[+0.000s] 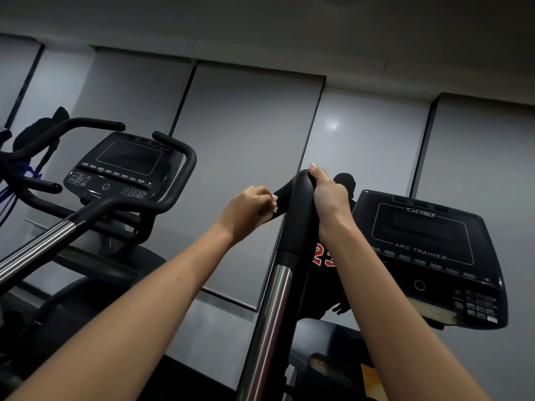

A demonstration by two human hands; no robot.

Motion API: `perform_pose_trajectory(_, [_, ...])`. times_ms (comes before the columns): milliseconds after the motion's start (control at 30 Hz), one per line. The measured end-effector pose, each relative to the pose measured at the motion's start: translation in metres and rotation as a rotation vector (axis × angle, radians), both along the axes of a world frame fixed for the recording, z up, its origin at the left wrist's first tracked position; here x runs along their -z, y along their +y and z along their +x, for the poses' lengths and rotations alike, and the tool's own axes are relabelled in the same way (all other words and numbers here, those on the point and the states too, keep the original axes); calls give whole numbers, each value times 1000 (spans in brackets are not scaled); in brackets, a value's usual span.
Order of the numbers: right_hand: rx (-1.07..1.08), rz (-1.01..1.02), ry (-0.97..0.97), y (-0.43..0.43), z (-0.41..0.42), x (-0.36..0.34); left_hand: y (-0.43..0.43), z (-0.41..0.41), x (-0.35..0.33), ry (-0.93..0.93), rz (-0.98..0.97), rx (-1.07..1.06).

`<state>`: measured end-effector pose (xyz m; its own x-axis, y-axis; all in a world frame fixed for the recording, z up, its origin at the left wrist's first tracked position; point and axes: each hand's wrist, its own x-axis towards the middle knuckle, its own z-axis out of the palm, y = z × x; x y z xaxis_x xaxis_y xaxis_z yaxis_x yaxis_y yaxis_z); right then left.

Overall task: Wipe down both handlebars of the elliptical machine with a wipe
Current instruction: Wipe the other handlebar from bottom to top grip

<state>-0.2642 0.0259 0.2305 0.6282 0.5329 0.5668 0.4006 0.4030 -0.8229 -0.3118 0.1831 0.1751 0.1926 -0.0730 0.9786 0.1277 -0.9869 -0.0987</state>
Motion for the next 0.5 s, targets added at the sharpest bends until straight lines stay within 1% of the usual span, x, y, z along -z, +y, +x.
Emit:
perform_pose_trajectory(200, [0, -5, 1, -1, -1, 0, 1, -18, 11, 34, 24, -94])
perform_pose_trajectory(300, [-1, -10, 3, -1, -1, 1, 13, -35, 28, 17, 35, -116])
perform_pose_trajectory(400, [-7, -3, 3, -2, -3, 1, 22, -48, 43, 2, -1, -123])
perform_pose_trajectory(500, [7, 5, 5, -2, -4, 1, 17, -43, 42, -30, -68, -123])
